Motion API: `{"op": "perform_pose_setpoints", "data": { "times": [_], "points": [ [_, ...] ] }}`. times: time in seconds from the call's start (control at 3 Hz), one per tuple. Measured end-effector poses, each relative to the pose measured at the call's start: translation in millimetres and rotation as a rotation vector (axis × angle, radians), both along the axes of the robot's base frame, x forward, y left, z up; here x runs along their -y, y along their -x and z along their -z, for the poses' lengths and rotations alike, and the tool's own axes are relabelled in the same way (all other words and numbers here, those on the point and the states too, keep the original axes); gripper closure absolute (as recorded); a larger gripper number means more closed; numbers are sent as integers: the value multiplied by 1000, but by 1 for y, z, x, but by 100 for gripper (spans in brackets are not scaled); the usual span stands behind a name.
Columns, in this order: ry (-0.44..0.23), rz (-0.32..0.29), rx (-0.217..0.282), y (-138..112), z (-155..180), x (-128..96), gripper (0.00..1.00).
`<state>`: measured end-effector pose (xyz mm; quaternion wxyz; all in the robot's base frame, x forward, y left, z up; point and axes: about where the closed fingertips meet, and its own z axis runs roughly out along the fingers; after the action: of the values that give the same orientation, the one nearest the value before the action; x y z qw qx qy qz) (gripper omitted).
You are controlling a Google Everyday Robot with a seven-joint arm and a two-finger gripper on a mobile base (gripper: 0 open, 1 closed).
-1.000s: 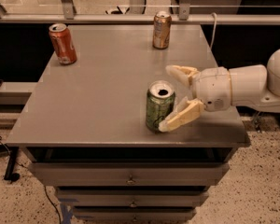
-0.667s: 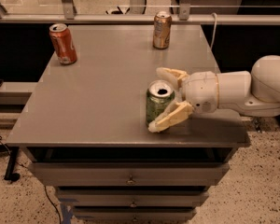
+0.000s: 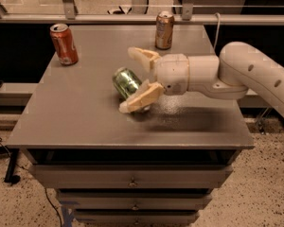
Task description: Knock green can over
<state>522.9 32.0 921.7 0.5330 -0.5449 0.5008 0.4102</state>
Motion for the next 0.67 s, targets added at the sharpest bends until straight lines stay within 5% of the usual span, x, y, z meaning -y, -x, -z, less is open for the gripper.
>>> {"op": "perform_pose_setpoints", "data": {
  "times": [0.33, 0.67],
  "points": [
    [-62, -54, 33, -10, -24, -42, 0],
    [-67, -56, 30, -13, -26, -46, 0]
  ]
}}
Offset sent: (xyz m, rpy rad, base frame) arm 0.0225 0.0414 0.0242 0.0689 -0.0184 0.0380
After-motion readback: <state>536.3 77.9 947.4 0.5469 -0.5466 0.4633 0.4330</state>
